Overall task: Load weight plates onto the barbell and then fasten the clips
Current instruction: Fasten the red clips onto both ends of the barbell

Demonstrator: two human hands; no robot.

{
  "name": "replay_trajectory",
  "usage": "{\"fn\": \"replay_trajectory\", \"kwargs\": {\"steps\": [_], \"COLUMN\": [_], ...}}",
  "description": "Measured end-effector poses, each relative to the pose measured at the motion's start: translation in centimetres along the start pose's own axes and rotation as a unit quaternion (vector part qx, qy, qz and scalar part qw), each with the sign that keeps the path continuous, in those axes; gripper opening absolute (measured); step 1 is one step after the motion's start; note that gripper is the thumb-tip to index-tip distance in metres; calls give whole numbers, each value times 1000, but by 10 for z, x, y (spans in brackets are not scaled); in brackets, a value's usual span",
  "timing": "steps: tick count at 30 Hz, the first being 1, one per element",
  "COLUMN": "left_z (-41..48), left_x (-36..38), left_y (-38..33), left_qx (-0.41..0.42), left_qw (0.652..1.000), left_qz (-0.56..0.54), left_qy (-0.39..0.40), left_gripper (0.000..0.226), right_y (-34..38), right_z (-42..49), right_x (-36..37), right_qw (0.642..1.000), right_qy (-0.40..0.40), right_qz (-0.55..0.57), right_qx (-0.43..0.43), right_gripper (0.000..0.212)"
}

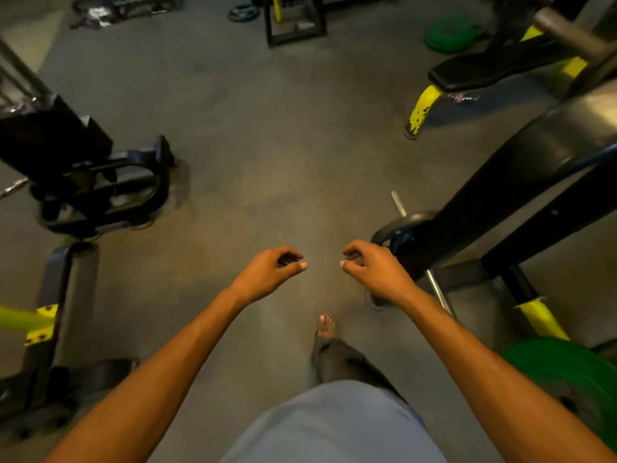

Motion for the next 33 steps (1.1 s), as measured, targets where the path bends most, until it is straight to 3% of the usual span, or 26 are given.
{"fn": "replay_trajectory", "kwargs": {"steps": [8, 20, 22, 26, 31, 33], "left_z": [218, 588, 637, 711, 776, 794], "left_x": [-99, -133, -129, -107, -47, -17], "left_y": [-67, -181, -215, -294, -395, -436], "left_qx": [55, 204, 235, 290, 374, 412], "left_qw": [998, 961, 944, 907, 850, 824], "left_qz": [16, 46, 65, 92, 96, 100], "left_qy": [16, 181, 220, 290, 358, 376], "left_gripper": [32, 38, 46, 30, 40, 34], "right_y": [23, -37, -45, -66, -113, -135], "right_z": [186, 408, 424, 433, 434, 432], "right_x": [-111, -271, -303, -362, -432, -460], "right_qw": [997, 957, 941, 900, 851, 833], "right_qy": [-59, -222, -256, -328, -402, -435], "right_qz": [26, 35, 36, 55, 69, 67], "right_qx": [41, 186, 220, 281, 331, 336], "right_gripper": [31, 27, 28, 30, 30, 30]}}
Point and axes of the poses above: each hand's wrist, its own z-axis towards the middle knuckle, its own x-axis out of the palm, y = z × x, the point moved 5 cm from there along z, towards the middle knuckle, and after that the axes turned 2 degrees about -z, right-handed, at the moved point
